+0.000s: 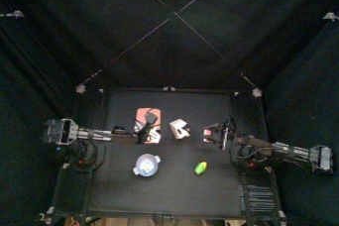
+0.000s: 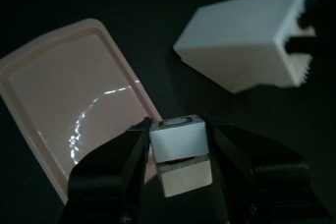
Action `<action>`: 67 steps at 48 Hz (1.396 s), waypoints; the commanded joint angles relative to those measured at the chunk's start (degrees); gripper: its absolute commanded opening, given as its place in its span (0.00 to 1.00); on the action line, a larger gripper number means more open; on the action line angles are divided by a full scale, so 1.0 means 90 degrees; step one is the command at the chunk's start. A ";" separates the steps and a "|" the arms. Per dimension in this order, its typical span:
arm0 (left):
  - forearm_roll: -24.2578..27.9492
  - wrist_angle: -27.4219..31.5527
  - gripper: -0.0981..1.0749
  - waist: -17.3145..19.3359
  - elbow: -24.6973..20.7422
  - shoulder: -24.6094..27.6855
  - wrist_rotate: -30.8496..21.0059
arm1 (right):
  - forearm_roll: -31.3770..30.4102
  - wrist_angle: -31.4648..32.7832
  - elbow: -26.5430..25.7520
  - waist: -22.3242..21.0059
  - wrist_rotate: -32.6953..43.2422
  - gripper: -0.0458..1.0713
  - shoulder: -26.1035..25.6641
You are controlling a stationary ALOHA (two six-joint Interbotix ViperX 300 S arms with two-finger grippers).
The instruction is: Put piece in bowl
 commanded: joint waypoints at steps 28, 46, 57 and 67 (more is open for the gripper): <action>-0.0459 -0.1982 0.67 -0.1807 0.1201 -0.0469 0.0010 | 0.0010 -0.0039 -0.0107 -0.0020 0.0000 0.83 0.0078; -0.0752 -0.2051 0.72 -0.1787 0.1387 -0.0420 -0.0020 | 0.0010 -0.0039 -0.0098 -0.0049 0.0000 0.83 0.0078; -0.0908 -0.1992 0.86 -0.1748 0.1357 -0.0361 -0.0020 | 0.0010 -0.0039 -0.0098 -0.0078 0.0000 0.83 0.0078; -0.0781 -0.1973 0.87 -0.1709 0.1289 -0.0361 -0.0029 | 0.0010 -0.0039 -0.0098 -0.0078 0.0000 0.83 0.0078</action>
